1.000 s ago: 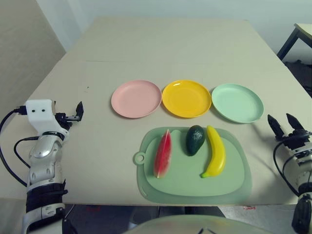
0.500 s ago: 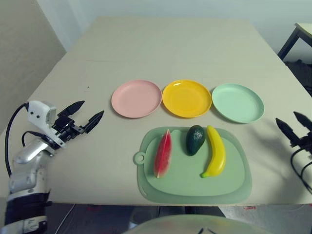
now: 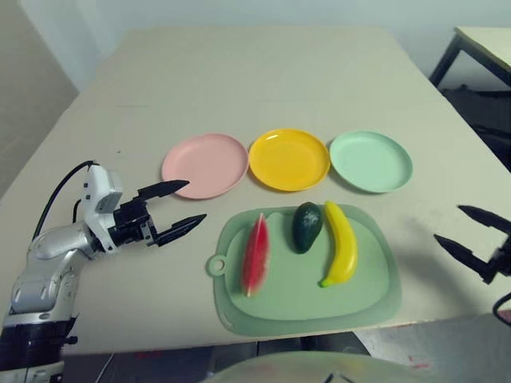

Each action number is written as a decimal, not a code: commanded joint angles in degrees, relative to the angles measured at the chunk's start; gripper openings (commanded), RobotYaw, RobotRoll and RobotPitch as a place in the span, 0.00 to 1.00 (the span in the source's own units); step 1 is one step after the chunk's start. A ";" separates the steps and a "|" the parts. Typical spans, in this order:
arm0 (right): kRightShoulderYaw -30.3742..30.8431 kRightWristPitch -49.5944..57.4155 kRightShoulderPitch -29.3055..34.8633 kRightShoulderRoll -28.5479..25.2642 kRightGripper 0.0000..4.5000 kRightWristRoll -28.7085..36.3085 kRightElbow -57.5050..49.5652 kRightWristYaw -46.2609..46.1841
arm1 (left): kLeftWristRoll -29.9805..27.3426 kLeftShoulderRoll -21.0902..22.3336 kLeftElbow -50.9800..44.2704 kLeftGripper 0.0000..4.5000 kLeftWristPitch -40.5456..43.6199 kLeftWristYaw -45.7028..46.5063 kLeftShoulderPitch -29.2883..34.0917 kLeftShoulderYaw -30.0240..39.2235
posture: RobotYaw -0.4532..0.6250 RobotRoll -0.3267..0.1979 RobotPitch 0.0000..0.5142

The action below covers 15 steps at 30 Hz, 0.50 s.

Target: Place the fruits into color-matched plates.

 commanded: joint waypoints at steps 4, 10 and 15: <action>13.48 -4.48 -10.74 -9.84 1.00 -10.99 -3.03 7.45 | 2.21 3.09 0.60 1.00 -3.16 -4.08 1.23 -0.23 | 0.43 0.62 0.14; 26.12 -13.87 -20.81 -15.77 1.00 -24.98 2.25 12.58 | 7.22 2.19 -0.17 1.00 -10.61 -4.32 4.25 -2.59 | 0.46 0.62 0.13; 33.81 -21.97 -32.91 -14.63 1.00 -29.00 7.37 17.60 | 6.83 1.48 -2.72 1.00 -10.27 -2.63 6.03 -2.59 | 0.48 0.62 0.14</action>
